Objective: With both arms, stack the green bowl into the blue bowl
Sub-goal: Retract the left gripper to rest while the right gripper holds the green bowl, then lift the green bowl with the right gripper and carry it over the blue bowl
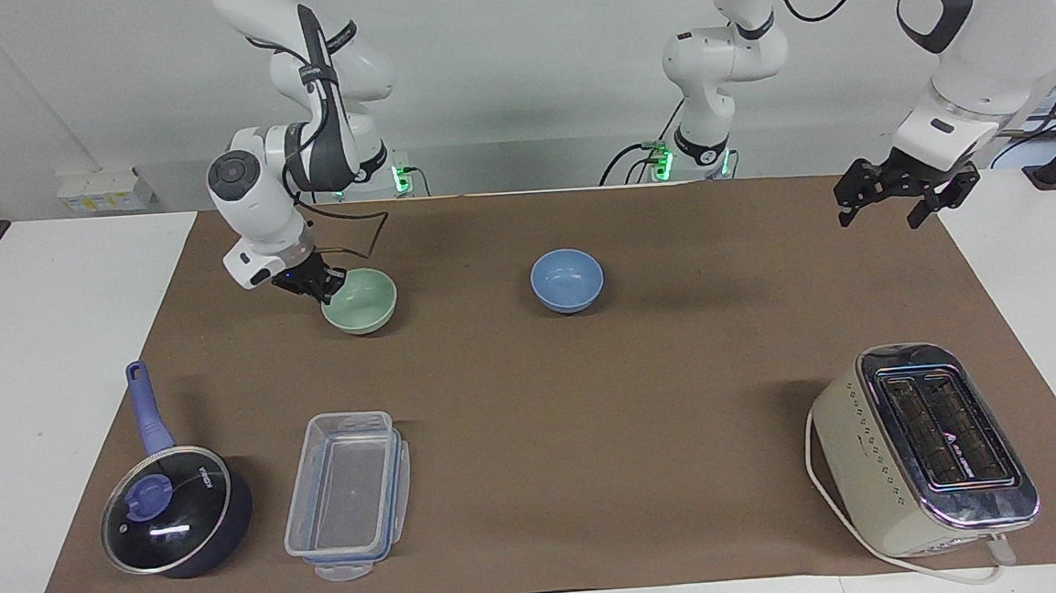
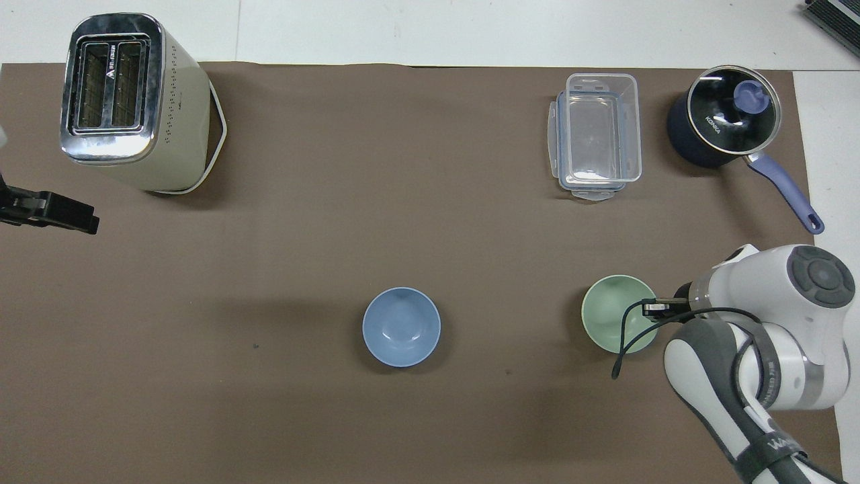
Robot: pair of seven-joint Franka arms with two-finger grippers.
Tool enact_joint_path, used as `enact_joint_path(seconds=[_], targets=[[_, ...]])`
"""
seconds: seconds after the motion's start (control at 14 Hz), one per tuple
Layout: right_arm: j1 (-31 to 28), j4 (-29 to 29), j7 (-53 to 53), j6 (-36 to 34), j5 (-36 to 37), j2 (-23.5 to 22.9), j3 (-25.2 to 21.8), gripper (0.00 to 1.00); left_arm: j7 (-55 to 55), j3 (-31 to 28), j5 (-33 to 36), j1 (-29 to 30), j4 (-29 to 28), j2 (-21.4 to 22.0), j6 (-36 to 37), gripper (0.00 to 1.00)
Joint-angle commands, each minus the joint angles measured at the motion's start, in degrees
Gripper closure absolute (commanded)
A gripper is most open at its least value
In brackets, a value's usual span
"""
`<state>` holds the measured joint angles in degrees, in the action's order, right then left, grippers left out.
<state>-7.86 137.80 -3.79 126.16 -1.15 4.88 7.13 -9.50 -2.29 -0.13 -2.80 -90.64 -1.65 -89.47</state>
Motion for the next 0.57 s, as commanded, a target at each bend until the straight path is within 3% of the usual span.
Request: enact_joint_path(seconds=[0.0,0.21,0.5], targets=[[1.17,-2.00,2.03,-4.85,-2.88,2.58,0.51,1.00,1.07,-0.26,1.09,-0.72,3.97,-0.37,4.39,0.00],[5.82,-5.34,1.16,-9.61,-7.35,4.34,0.69,1.00,1.15,0.00,1.09,-0.72,3.54,0.16,3.78,0.00],[13.73,-7.55,-5.59,-10.24,-10.18,4.79,0.95,1.00,2.03,0.09,1.09,-0.72,3.80,0.07,4.83,0.00]])
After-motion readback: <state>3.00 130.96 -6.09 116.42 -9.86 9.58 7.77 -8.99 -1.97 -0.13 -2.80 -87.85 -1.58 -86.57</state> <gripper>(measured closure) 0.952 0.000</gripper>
